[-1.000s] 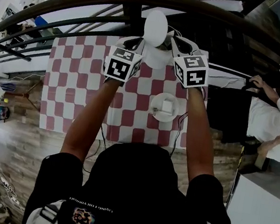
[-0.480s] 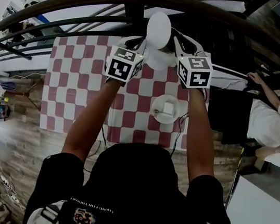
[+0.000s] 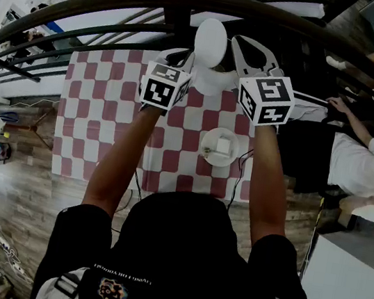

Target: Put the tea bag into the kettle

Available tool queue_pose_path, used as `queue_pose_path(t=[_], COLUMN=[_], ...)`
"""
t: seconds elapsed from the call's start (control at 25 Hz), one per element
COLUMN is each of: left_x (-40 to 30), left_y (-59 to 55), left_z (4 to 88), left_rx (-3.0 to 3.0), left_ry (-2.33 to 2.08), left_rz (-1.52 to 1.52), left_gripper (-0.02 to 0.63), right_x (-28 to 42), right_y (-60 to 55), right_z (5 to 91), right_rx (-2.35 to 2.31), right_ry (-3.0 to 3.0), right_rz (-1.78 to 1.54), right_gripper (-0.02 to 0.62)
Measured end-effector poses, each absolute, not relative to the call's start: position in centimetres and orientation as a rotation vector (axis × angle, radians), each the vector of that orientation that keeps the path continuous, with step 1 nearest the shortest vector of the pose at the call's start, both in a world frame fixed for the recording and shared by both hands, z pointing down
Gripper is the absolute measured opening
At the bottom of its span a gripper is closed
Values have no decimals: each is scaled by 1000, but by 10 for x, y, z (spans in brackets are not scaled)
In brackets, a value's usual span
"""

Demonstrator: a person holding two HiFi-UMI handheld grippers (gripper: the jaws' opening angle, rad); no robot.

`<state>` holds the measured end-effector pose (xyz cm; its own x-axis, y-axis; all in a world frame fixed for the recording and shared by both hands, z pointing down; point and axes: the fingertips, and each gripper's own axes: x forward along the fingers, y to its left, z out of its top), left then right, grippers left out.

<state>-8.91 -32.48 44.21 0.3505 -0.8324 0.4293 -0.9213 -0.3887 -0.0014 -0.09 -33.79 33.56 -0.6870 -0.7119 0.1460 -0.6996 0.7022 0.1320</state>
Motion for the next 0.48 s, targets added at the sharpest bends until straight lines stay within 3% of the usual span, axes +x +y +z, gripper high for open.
queue_pose_path(t=[0.48], left_x=[-91], left_y=[-322], left_z=[442], left_rx=[2368], left_ry=[-1582], left_rz=[529], left_gripper=[3], right_x=[-17], right_y=[-331], right_z=[355], right_rx=[1044], right_ry=[-2674], right_rz=[-99], right_gripper=[14])
